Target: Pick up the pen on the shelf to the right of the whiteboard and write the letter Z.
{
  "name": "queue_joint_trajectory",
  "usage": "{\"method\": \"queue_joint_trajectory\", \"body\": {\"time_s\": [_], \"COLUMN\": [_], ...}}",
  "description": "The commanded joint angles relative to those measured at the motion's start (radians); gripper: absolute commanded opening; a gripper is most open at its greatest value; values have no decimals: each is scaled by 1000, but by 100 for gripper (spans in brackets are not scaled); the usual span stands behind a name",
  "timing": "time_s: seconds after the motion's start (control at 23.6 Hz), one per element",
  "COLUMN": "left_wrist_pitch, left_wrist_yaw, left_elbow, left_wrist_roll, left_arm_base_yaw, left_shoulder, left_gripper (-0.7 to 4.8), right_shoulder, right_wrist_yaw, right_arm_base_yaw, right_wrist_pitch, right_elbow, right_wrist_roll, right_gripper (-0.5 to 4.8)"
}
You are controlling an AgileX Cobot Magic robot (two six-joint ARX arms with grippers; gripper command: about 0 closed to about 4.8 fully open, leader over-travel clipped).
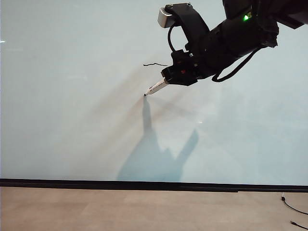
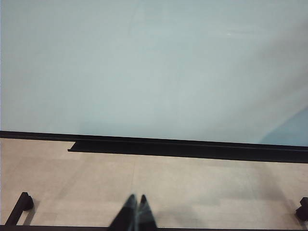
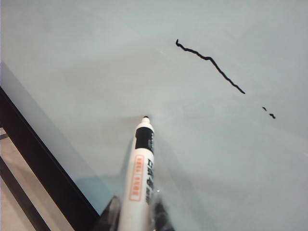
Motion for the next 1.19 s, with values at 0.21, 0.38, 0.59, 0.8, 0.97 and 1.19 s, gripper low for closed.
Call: {"method": "queue_joint_trajectory", "body": {"time_s": [0.21,0.38,0.59,0.8,0.97,1.19], "left_wrist_pitch": [11,11,11,11,11,11], "left_wrist_yaw": [0,0,0,0,0,0], "left_elbow": [2,2,2,2,2,2], "left_wrist_roll": [5,5,5,5,5,5], "left_arm_base_yaw": [0,0,0,0,0,0], "left_shoulder": [0,0,0,0,0,0], "left_gripper": [-4,-4,-4,-4,-4,-4], "right_shoulder": [-19,-29,-40,-70,-89,-106], "right_wrist_yaw": [29,44,48,69,69,73], "right_arm_base_yaw": [-2,-2,-5,-11,-15,-19], "right_wrist_pitch": [30,27,19,-17,-31,-39], "right_elbow": [7,6,6,4,4,4], "right_wrist_roll": [-3,-3,-4,-18,-25,-29], "right_gripper": [-6,-6,-6,-6,-6,-6]}}
